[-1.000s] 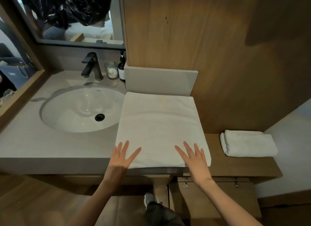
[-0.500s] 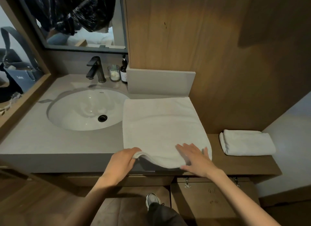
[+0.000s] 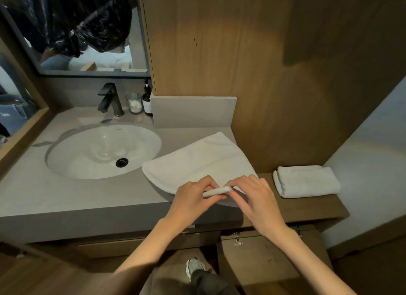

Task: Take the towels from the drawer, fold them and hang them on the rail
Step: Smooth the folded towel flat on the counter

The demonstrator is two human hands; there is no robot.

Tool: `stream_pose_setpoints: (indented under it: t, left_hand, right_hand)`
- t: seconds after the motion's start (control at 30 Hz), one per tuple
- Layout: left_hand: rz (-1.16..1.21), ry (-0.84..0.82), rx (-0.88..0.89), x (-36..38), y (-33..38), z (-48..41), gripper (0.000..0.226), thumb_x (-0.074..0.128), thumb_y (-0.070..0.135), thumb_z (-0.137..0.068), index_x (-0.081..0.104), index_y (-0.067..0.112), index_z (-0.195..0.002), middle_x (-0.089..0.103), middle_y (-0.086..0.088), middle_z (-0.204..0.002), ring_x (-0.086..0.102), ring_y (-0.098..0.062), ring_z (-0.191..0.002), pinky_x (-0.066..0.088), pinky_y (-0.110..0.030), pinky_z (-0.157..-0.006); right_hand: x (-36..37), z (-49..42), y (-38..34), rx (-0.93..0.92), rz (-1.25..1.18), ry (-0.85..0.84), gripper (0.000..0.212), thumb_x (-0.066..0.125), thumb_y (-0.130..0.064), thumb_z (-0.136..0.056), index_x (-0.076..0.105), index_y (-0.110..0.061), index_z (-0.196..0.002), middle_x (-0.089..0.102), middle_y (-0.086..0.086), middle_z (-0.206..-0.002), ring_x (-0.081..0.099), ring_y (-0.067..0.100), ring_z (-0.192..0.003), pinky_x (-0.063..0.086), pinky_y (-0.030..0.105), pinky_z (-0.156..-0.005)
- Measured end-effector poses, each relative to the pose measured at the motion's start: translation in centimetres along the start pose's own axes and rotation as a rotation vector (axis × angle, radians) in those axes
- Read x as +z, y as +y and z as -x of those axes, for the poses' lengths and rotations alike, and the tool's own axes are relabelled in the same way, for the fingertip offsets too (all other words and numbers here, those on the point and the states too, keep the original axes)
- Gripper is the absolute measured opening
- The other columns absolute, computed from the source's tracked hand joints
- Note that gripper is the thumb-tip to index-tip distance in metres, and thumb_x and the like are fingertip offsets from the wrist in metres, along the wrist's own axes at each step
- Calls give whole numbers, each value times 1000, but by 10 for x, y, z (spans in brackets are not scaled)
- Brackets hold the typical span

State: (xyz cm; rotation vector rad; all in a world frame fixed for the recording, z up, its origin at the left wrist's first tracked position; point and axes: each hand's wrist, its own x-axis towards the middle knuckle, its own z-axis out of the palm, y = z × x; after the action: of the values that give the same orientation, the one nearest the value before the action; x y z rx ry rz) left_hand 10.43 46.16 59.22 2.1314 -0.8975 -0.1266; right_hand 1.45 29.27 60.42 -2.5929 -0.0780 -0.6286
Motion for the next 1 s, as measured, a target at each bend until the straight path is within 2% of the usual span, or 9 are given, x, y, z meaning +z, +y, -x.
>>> stream_pose_setpoints:
  t: [0.13, 0.23, 0.33, 0.4, 0.5, 0.63, 0.73, 0.87, 1.0]
  left_hand:
    - [22, 0, 55, -8, -10, -2, 27, 59, 48, -87, 67, 27, -103, 67, 17, -97, 61, -3, -88, 46, -17, -76]
    - [-5, 4, 33, -23, -33, 4, 19, 57, 55, -87, 66, 38, -90, 66, 19, -82, 60, -2, -77, 45, -24, -67]
    - [-7, 38, -47, -39, -52, 12, 24, 50, 72, -79, 60, 51, -72, 60, 23, -66, 55, 2, -62, 37, -19, -57]
    - [21, 75, -130, -50, -60, 17, 22, 60, 59, -81, 62, 44, -64, 58, 18, -61, 51, 0, -57, 34, -18, -56]
    - [88, 170, -233, -74, -66, 20, 18, 73, 32, -82, 69, 33, -64, 65, 7, -62, 50, -1, -57, 36, -16, -57]
    - [147, 324, -262, -123, -40, 12, 20, 72, 25, -84, 71, 19, -65, 69, 7, -63, 56, 2, -54, 40, -11, -53]
    - [110, 340, -214, -159, -26, 3, 16, 74, 33, -80, 72, 22, -67, 68, 19, -68, 61, 5, -63, 46, -19, -59]
    - [-159, 245, -156, -177, -40, -16, 24, 76, 49, -72, 72, 25, -67, 68, 13, -66, 61, -6, -66, 49, -36, -64]
    - [-326, 153, -54, -177, -77, -32, 49, 57, 67, -72, 71, 20, -74, 63, 7, -69, 57, -14, -67, 46, -39, -62]
  right_hand:
    - [-30, -1, -5, 145, -245, 199, 15, 50, -37, -98, 58, -34, -110, 60, -28, -100, 61, 1, -91, 52, 17, -66]
    - [-59, -10, -13, 176, -396, 351, 14, 50, -26, -96, 58, -28, -108, 64, -15, -90, 65, 12, -69, 53, 26, -53]
    - [-80, -22, -17, 198, -454, 498, 12, 51, -23, -98, 56, -30, -107, 64, -14, -90, 66, 14, -74, 57, 27, -64]
    - [-88, -28, -17, 231, -479, 581, 10, 52, -25, -99, 56, -29, -107, 62, -18, -95, 66, 15, -81, 57, 29, -71]
    - [-97, -37, -21, 274, -522, 697, 16, 51, -27, -99, 54, -17, -111, 61, -18, -91, 65, 13, -74, 55, 22, -67]
    - [-102, -45, -25, 291, -639, 818, 10, 47, -27, -102, 51, -22, -109, 62, 8, -90, 63, 19, -60, 54, 24, -54]
    - [-99, -53, -24, 343, -693, 838, 7, 45, -23, -103, 51, -26, -104, 61, 7, -81, 61, 15, -53, 52, 20, -49]
    - [-73, -65, -5, 488, -758, 754, 13, 45, -21, -103, 51, -13, -111, 60, -1, -67, 62, 15, -50, 54, 25, -46]
    - [-41, -76, 32, 686, -833, 652, 13, 46, -20, -102, 52, -14, -112, 63, 2, -73, 68, 16, -59, 60, 31, -59]
